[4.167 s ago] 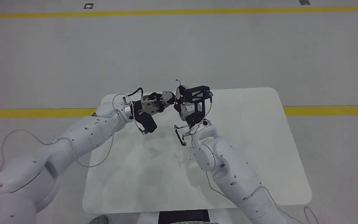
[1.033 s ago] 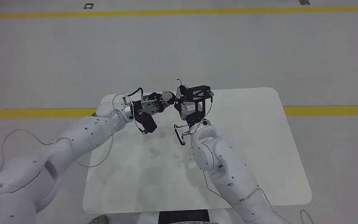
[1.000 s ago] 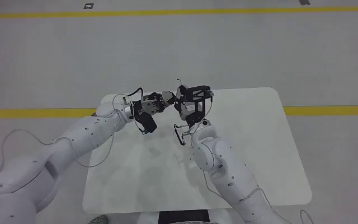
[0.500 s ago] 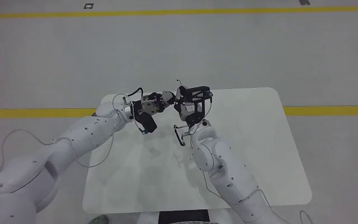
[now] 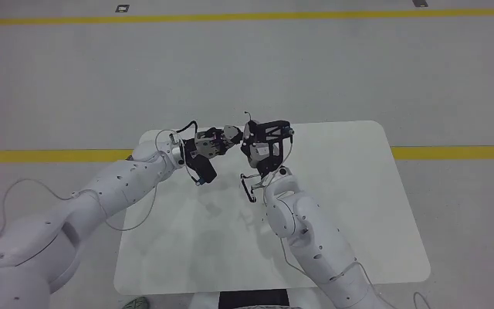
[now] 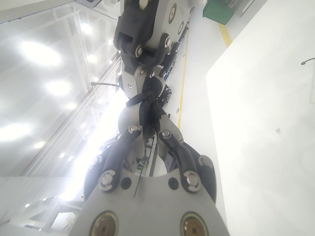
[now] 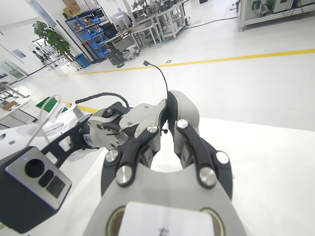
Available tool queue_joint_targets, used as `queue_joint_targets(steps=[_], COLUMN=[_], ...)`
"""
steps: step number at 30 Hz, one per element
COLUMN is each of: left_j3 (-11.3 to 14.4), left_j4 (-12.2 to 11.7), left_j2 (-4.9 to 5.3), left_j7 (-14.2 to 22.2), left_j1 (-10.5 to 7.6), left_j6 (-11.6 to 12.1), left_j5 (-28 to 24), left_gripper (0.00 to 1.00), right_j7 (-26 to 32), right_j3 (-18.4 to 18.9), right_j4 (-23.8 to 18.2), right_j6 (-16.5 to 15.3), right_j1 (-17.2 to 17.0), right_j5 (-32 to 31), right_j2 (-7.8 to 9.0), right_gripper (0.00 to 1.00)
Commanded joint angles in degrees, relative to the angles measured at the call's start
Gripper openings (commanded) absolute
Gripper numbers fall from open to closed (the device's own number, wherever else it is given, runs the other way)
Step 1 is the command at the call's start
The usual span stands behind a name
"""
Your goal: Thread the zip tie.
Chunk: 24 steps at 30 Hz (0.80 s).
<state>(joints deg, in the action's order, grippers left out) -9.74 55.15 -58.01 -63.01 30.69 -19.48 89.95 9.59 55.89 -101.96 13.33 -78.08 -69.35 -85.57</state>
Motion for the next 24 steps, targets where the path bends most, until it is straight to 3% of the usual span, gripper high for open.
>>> queue_joint_targets(steps=[1, 3, 5, 7, 8, 19, 24], left_j3=[0.0, 0.0, 0.0, 0.0, 0.0, 0.0, 0.0], left_j4=[0.0, 0.0, 0.0, 0.0, 0.0, 0.0, 0.0], left_j2=[0.00, 0.00, 0.00, 0.00, 0.00, 0.00, 0.00], left_j7=[0.0, 0.0, 0.0, 0.0, 0.0, 0.0, 0.0], left_j1=[0.00, 0.00, 0.00, 0.00, 0.00, 0.00, 0.00], left_j6=[0.0, 0.0, 0.0, 0.0, 0.0, 0.0, 0.0], left_j5=[0.0, 0.0, 0.0, 0.0, 0.0, 0.0, 0.0], left_gripper=[0.00, 0.00, 0.00, 0.00, 0.00, 0.00, 0.00], right_j7=[0.0, -0.1, -0.1, -0.1, 0.0, 0.4, 0.6], right_j3=[0.0, 0.0, 0.1, 0.1, 0.1, 0.9, 1.6], right_j4=[0.0, 0.0, 0.1, 0.1, 0.1, 0.2, -0.3], right_j6=[0.0, 0.0, -0.1, -0.1, -0.1, -0.9, -1.4], right_j1=[0.0, -0.1, -0.1, -0.1, -0.1, 0.5, 0.8], right_j5=[0.0, 0.1, 0.1, 0.1, 0.1, -0.3, -0.8], right_j2=[-0.04, -0.08, -0.13, -0.17, -0.19, -0.30, -0.26], right_gripper=[0.00, 0.00, 0.25, 0.38, 0.40, 0.39, 0.34])
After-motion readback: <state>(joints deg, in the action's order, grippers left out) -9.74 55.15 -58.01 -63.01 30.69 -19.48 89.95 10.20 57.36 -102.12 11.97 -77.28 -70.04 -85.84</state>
